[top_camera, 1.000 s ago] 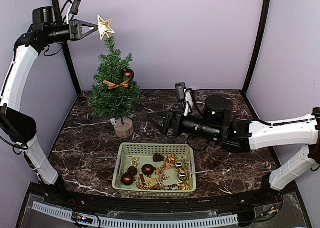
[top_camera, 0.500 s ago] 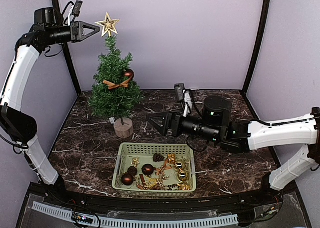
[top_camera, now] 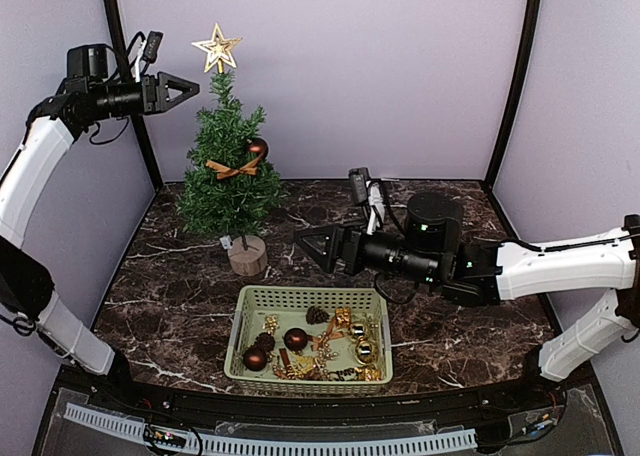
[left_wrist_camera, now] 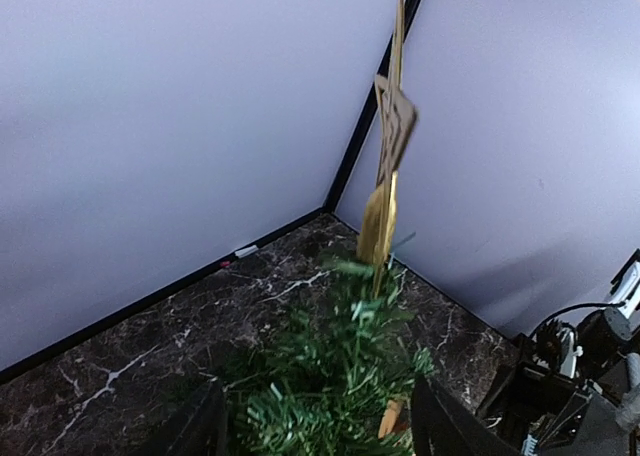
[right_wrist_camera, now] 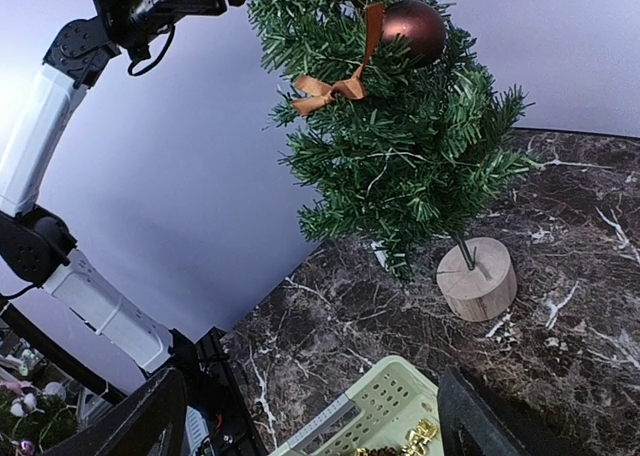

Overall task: Decorate the small christmas tree
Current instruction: Insert the ornament star at the top of the tree, then pick up the ornament bell from the bin.

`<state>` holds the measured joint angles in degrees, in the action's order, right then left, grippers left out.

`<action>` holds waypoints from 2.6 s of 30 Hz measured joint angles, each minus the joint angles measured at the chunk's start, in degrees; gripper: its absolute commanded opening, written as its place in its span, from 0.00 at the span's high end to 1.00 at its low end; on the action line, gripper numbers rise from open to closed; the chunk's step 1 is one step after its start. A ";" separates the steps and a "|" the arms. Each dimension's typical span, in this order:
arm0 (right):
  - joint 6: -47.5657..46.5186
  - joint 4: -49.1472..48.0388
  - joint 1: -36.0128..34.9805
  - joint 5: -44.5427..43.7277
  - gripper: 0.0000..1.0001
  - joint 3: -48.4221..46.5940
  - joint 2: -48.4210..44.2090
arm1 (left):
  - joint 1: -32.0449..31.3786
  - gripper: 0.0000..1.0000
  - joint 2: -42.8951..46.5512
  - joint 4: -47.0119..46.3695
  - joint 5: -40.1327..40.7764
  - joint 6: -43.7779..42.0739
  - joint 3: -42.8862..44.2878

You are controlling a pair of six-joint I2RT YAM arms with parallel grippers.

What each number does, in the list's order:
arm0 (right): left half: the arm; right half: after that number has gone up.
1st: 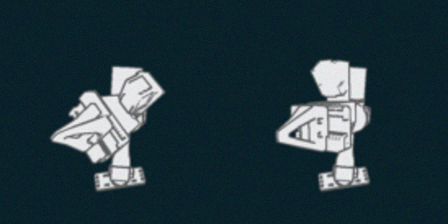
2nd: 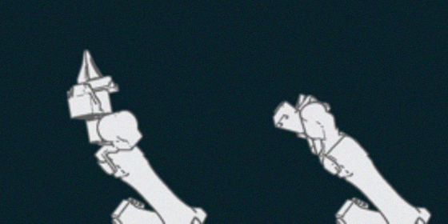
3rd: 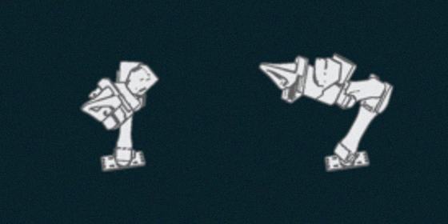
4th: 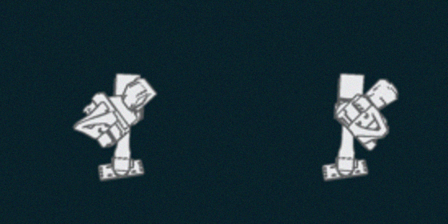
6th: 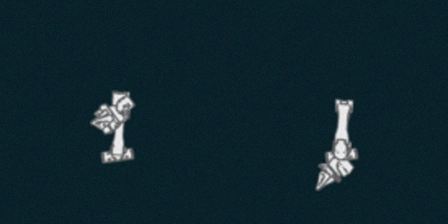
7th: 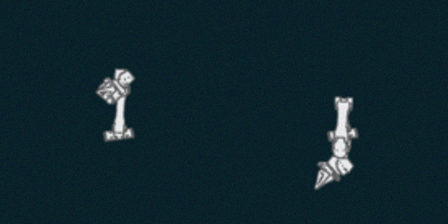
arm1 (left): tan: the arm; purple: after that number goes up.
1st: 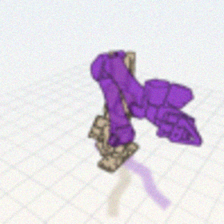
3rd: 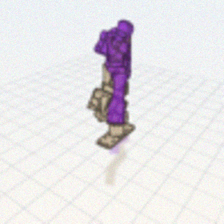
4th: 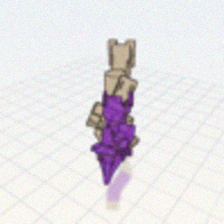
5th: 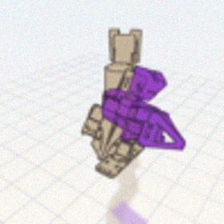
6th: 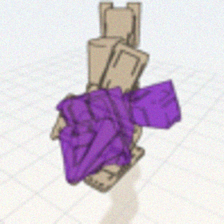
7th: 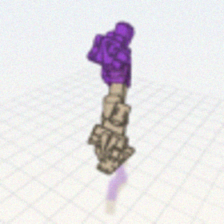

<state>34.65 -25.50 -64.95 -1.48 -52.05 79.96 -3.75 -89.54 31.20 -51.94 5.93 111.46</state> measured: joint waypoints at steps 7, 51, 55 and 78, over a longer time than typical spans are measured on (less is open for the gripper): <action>-1.81 11.28 0.00 -6.25 0.16 -0.20 -4.04 | 0.00 0.31 26.23 -12.90 10.78 1.46 -33.31; 13.51 63.89 -9.33 -9.40 0.48 -18.60 20.09 | -35.34 0.51 40.50 -40.28 26.18 43.82 -99.60; 14.01 66.60 -9.33 -9.66 0.42 -18.60 20.09 | -36.06 0.57 39.01 -42.25 26.10 44.28 -99.65; 13.42 79.69 -9.33 -11.89 0.48 -24.72 27.74 | -36.65 0.64 38.47 -43.69 26.10 44.46 -99.62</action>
<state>48.07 54.19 -74.28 -13.37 -76.77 107.70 -40.40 -51.07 -12.49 -25.85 50.39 11.84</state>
